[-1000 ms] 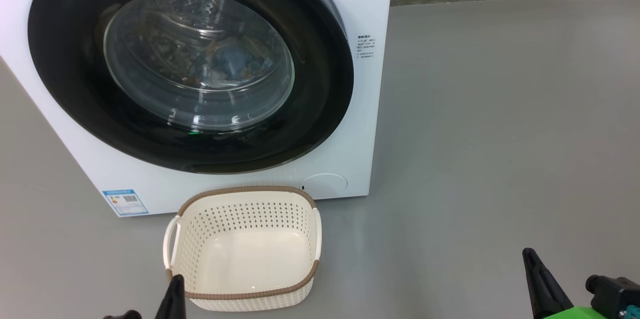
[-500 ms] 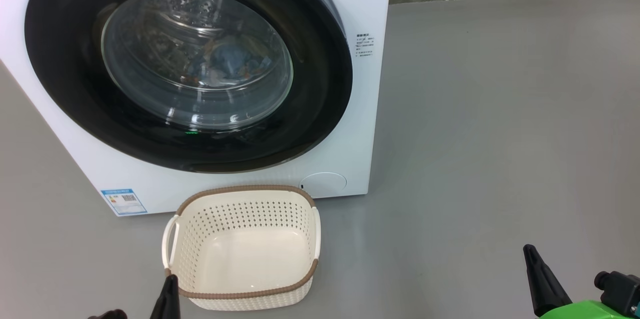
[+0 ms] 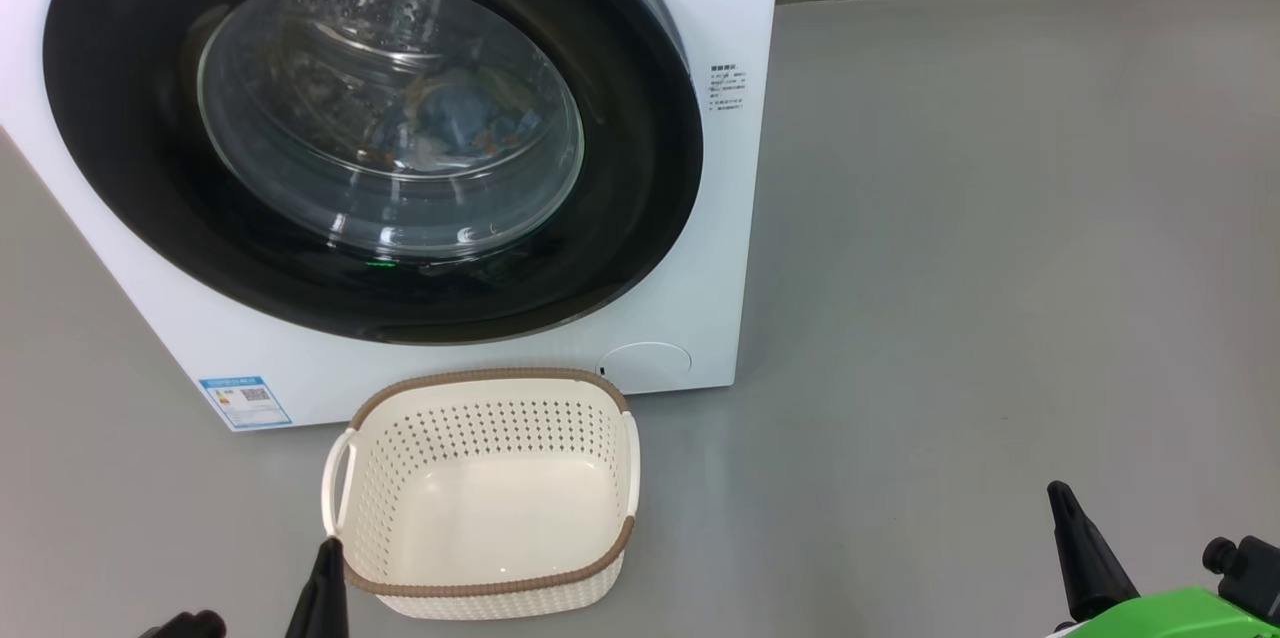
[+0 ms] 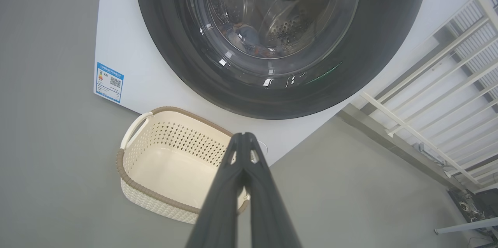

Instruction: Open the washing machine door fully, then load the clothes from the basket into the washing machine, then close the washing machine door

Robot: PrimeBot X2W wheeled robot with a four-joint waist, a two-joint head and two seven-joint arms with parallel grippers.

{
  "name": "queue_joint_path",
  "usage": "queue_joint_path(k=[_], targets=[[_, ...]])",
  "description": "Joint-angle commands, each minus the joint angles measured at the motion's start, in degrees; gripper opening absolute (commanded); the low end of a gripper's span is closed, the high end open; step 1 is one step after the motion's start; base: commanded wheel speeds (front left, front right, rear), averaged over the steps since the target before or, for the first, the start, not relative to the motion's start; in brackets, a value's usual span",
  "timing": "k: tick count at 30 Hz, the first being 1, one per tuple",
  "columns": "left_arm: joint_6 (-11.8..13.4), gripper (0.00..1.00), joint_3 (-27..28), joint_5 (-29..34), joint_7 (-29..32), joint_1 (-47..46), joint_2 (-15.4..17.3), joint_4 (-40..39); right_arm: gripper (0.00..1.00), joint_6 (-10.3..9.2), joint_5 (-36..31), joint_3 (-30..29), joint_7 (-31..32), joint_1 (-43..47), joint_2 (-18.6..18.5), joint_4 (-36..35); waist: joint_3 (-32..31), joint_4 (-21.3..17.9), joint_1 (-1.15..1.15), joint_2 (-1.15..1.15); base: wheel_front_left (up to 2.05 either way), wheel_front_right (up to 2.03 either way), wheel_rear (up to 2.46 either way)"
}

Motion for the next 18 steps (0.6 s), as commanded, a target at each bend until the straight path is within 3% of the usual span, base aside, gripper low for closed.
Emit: queue_joint_path(k=[1,18], targets=[[-0.4,0.00,1.2,-1.3,0.2,-2.3,0.4,-1.2,0.00,0.01,1.7,0.0,0.2,-2.9,-0.9,-1.2,0.0,0.0,0.00,0.00,0.00,0.00,0.00],[-1.9,0.00,4.1,-11.2,3.0,-3.4,-0.5,-1.3,0.00,0.01,13.0,-0.1,1.5,-5.1,-1.1,0.6,0.3,-0.2,0.00,0.00,0.00,0.00,0.00]])
